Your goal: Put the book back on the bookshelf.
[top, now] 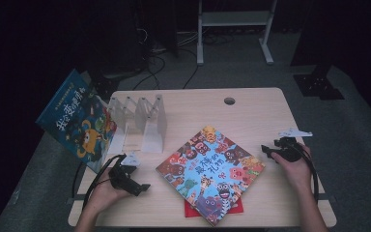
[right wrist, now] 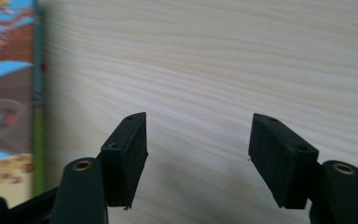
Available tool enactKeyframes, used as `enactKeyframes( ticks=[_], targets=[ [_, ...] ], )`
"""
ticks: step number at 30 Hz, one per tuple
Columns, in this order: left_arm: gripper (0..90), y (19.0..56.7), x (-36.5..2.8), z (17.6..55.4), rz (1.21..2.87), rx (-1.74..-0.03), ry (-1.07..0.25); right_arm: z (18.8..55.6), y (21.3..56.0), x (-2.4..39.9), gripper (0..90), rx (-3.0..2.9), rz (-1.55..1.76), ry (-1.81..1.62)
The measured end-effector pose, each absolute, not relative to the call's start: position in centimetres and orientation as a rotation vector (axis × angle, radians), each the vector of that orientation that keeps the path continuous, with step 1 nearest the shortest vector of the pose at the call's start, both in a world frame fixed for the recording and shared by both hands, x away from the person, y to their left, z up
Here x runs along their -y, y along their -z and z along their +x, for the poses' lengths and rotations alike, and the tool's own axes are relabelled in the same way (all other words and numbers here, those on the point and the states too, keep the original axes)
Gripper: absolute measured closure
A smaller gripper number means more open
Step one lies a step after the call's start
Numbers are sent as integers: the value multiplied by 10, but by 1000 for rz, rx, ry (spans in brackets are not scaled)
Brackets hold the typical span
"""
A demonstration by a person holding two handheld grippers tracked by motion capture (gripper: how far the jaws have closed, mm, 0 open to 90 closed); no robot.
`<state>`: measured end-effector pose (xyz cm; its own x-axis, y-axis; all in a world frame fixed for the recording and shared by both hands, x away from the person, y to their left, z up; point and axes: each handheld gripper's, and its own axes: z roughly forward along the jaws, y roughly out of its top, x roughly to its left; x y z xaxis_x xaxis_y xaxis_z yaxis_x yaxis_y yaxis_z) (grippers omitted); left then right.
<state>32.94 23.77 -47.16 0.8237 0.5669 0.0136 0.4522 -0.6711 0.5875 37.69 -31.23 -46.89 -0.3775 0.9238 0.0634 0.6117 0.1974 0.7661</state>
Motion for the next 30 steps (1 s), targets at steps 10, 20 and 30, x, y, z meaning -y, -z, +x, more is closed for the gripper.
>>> enactKeyframes(
  ticks=[10, 20, 30],
  targets=[
    [0, 484, -243, 323, 2260, -730, -330, 368, 456, 290, 360, -2183, 1333, -1100],
    [0, 484, -245, 324, 2268, -700, -318, 361, 458, 278, 481, -2357, 1290, -1192],
    [0, 484, -245, 325, 2271, -689, -313, 353, 458, 275, 520, -2414, 1295, -1226]
  ],
)
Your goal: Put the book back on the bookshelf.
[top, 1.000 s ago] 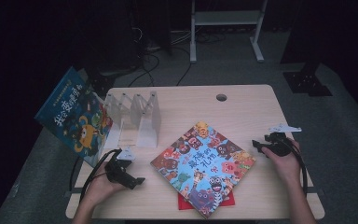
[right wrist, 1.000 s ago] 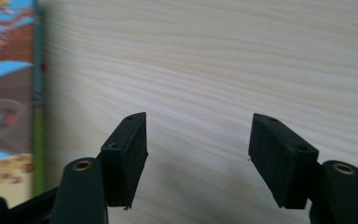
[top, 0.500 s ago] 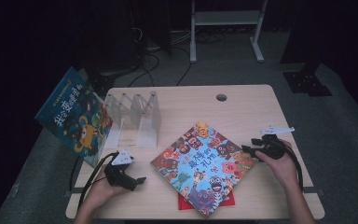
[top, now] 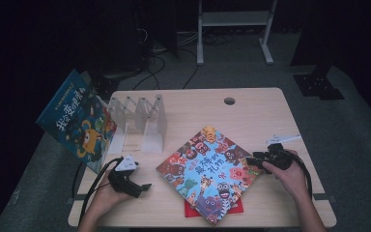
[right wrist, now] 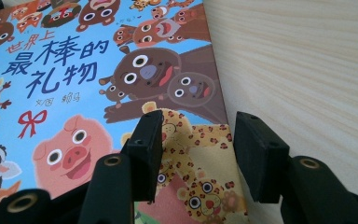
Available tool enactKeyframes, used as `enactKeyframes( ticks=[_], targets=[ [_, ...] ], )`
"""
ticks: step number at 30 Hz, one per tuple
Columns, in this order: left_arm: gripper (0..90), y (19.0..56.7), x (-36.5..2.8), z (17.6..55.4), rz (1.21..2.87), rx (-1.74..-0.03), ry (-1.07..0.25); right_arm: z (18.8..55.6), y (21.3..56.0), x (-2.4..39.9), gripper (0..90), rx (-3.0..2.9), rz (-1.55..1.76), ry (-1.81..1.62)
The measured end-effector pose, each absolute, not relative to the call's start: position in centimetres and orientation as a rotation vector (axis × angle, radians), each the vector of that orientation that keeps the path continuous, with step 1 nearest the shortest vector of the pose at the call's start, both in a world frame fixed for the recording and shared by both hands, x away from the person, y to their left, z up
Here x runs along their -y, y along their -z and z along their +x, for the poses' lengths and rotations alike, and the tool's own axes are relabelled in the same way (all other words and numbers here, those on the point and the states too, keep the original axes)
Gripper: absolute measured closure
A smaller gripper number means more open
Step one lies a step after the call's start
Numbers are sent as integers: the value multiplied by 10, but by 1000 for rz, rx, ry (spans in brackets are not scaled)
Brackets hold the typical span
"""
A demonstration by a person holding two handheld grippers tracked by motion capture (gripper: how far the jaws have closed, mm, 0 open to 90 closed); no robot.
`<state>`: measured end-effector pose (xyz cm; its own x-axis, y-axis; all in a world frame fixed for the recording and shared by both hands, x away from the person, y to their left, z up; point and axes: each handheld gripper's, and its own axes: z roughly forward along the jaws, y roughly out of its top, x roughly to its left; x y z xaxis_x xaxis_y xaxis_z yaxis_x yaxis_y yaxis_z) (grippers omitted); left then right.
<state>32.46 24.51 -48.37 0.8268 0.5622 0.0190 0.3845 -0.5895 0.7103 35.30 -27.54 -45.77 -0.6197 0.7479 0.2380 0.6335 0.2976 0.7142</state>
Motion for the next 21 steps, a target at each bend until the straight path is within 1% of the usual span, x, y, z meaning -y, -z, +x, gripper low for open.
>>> enactKeyframes(
  ticks=[3, 13, 19, 21],
  targets=[
    [0, 484, -245, 325, 2271, -689, -312, 352, 457, 275, 539, -2408, 1282, -1223],
    [0, 484, -245, 325, 2274, -677, -309, 351, 456, 264, 541, -2453, 1227, -1231],
    [0, 480, -239, 327, 2283, -658, -260, 351, 456, 260, 536, -2455, 1196, -1225],
    [0, 475, -234, 326, 2282, -638, -263, 351, 456, 260, 536, -2454, 1193, -1224]
  ],
)
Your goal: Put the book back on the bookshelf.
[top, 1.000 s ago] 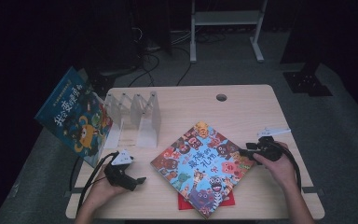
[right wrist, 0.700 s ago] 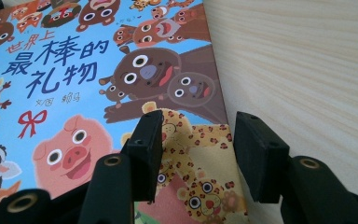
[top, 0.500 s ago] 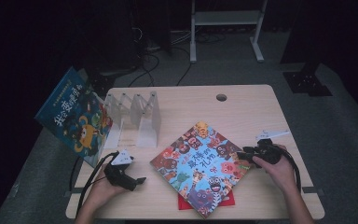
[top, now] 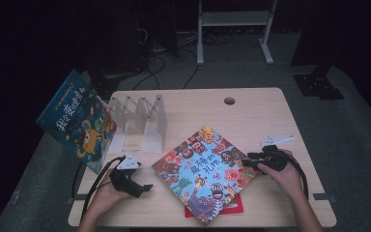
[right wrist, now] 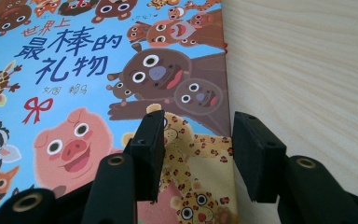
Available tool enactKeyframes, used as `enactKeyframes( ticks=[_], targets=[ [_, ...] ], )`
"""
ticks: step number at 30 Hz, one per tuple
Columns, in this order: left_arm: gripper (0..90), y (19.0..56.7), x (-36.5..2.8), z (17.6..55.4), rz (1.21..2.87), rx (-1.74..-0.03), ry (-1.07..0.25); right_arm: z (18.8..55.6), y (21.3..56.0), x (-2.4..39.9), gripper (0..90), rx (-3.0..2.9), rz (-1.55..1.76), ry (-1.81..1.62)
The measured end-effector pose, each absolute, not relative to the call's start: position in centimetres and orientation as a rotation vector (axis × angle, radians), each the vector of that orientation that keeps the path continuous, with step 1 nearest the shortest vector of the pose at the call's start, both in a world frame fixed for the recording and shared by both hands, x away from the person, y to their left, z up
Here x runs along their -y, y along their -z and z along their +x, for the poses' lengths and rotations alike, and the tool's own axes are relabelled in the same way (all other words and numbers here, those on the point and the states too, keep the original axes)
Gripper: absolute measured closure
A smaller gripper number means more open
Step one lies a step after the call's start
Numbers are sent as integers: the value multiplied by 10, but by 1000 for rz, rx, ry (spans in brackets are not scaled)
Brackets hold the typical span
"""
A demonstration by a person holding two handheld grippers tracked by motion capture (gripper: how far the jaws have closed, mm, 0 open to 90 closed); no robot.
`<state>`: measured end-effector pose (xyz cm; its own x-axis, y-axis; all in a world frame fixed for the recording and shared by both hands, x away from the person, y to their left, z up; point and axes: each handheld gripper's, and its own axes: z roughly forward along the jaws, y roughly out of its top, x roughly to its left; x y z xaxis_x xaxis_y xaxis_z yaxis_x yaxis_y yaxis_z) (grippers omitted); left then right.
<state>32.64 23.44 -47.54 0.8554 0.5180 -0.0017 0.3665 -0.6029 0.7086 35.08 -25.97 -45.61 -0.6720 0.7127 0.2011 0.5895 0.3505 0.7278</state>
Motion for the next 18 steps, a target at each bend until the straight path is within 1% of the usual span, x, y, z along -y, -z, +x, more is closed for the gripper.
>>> enactKeyframes(
  ticks=[7, 13, 18],
  targets=[
    [0, 460, -217, 332, 2262, -592, -197, 351, 456, 260, 536, -2455, 1192, -1224],
    [0, 457, -201, 339, 2264, -554, -158, 351, 456, 260, 536, -2456, 1189, -1225],
    [0, 457, -192, 342, 2286, -525, -100, 351, 457, 260, 536, -2457, 1185, -1229]
  ],
)
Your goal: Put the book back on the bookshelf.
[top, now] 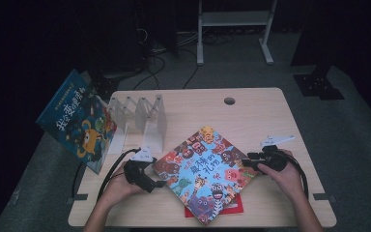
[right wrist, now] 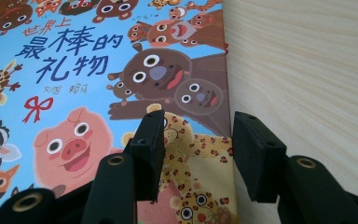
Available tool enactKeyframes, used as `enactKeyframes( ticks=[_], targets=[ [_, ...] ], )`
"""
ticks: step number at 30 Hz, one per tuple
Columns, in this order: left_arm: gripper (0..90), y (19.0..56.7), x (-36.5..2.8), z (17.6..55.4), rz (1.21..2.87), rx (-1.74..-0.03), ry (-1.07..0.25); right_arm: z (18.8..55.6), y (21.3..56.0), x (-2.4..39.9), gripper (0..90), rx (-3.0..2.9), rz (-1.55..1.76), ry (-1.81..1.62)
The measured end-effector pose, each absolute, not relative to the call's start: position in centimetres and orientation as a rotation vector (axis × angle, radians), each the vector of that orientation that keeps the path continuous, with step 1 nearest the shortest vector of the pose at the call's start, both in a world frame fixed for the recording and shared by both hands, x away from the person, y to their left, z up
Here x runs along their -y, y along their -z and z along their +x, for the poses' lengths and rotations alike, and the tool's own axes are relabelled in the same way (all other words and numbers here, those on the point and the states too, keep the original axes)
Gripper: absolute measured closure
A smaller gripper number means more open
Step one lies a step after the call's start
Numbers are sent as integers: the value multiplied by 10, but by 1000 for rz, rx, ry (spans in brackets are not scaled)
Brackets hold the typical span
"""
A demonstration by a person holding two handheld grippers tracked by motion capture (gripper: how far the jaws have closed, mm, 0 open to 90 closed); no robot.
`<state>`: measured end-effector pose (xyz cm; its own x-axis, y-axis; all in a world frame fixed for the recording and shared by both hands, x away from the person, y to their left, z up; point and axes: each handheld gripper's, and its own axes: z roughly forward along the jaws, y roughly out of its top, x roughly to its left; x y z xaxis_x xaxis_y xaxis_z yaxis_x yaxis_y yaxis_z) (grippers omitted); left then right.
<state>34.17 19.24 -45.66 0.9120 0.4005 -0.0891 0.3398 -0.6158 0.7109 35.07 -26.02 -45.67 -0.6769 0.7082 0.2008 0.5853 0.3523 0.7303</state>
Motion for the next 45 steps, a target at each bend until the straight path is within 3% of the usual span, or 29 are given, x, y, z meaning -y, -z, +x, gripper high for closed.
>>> enactKeyframes(
  ticks=[45],
  targets=[
    [0, 453, -210, 319, 2273, -557, -1, 354, 457, 216, 536, -2523, 1038, -1275]
  ],
)
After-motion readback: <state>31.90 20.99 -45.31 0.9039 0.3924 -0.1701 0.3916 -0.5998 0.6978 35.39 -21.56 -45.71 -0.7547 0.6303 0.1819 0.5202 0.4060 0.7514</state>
